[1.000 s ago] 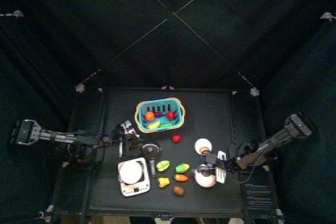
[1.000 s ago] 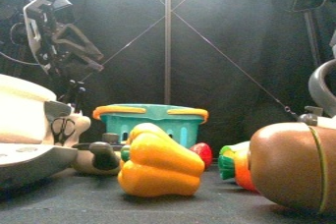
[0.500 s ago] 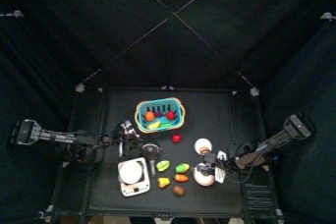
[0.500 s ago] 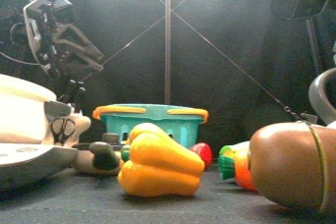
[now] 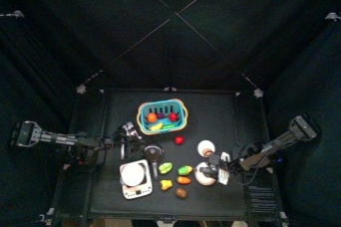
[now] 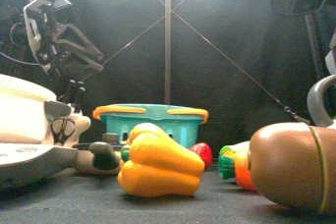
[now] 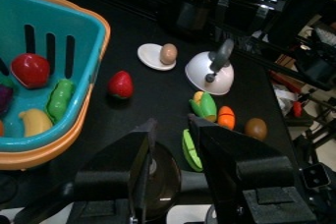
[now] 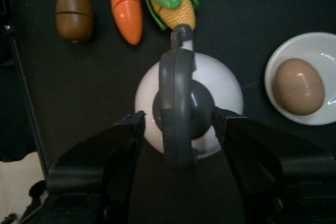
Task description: Place kettle in bottom right
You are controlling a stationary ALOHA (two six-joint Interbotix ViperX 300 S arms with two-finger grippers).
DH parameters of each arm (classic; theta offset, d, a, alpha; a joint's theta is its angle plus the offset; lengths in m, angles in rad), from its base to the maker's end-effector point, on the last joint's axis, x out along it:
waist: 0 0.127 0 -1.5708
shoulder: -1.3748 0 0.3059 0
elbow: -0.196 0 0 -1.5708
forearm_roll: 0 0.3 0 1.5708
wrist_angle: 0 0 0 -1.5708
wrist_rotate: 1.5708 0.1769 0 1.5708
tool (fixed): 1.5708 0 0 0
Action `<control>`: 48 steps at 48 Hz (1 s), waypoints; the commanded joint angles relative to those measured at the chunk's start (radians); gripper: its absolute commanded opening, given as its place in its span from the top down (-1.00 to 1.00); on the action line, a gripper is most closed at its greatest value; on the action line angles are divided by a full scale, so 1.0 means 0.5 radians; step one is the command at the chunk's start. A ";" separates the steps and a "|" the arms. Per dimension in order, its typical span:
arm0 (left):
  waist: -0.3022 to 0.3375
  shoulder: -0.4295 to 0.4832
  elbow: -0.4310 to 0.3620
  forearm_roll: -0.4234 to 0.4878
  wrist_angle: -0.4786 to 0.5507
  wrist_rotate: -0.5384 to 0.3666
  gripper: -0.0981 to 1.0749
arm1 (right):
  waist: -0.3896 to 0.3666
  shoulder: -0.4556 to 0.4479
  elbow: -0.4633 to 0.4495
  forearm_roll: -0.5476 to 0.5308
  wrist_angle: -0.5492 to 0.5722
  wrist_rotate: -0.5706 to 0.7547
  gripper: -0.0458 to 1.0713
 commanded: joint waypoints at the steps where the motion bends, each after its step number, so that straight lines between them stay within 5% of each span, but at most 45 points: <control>1: 0.003 0.003 -0.028 0.003 -0.009 0.000 -0.43 | -0.003 -0.037 -0.055 -0.046 0.025 -0.003 -0.68; 10: 0.003 0.003 -0.025 0.003 -0.009 0.000 -0.43 | -0.034 -0.058 -0.086 -0.187 0.095 -0.006 -0.68; 21: 0.003 0.003 -0.025 0.003 -0.009 0.003 -0.43 | -0.252 0.000 -0.209 -0.479 0.009 0.018 -0.69; 37: 0.003 0.003 -0.025 0.003 -0.012 0.003 -0.43 | -0.684 0.380 -0.362 -0.552 -0.629 -0.018 -0.68; 48: 0.003 -0.009 -0.025 0.043 -0.067 0.021 -0.43 | -0.788 0.767 -0.540 -1.012 -0.945 -0.009 -0.67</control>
